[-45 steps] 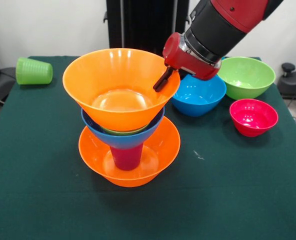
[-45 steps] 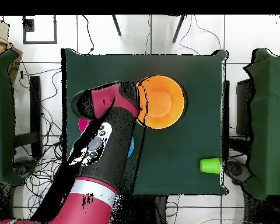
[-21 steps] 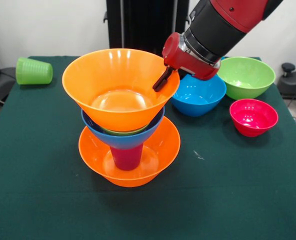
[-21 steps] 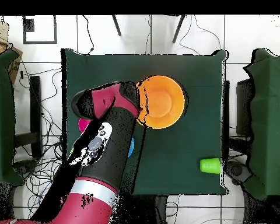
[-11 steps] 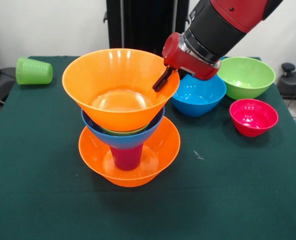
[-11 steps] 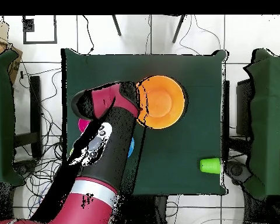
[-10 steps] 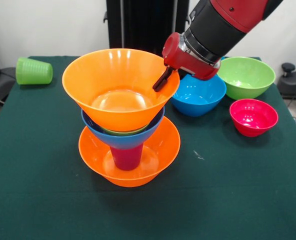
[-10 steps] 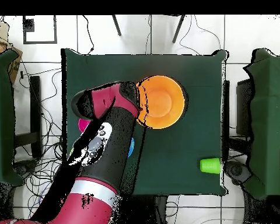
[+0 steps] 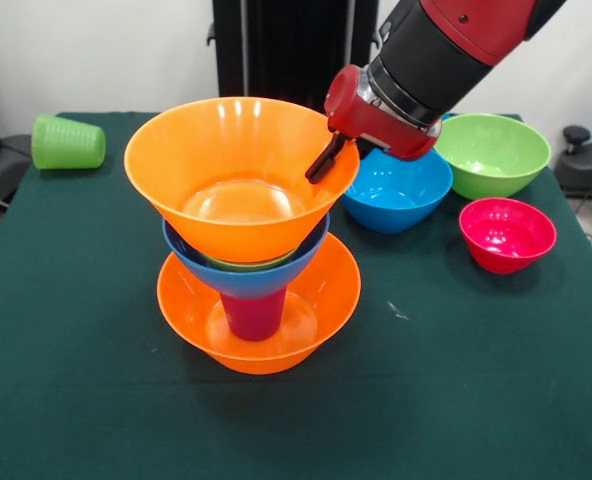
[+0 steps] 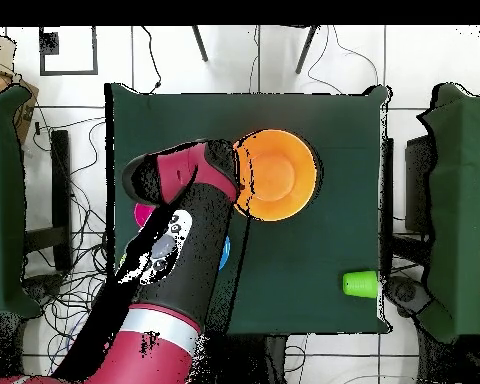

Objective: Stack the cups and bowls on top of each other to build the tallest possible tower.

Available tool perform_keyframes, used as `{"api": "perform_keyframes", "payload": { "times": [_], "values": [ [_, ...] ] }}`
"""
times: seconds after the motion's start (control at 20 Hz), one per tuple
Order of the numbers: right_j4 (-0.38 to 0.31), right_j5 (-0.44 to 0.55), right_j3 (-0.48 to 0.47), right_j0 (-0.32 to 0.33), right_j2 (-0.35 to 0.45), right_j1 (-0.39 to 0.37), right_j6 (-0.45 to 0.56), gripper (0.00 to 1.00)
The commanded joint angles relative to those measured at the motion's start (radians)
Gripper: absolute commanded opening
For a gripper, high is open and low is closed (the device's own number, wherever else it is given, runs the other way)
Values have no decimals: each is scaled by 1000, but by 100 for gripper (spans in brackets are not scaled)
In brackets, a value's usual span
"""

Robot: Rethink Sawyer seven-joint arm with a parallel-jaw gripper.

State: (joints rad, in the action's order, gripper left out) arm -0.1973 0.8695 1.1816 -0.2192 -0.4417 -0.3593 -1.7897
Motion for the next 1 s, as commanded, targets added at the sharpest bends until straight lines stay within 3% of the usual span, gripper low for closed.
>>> {"api": "perform_keyframes", "payload": {
  "times": [0.05, 0.55, 0.6, 1.0],
  "values": [
    [-33, -48, 41, 7, 74, 17, -82, 0],
    [-32, -41, 40, 10, 79, 15, -71, 0],
    [-32, -41, 40, 11, 80, 15, -70, 100],
    [-32, -42, 40, 11, 84, 12, -63, 100]
  ]
}}
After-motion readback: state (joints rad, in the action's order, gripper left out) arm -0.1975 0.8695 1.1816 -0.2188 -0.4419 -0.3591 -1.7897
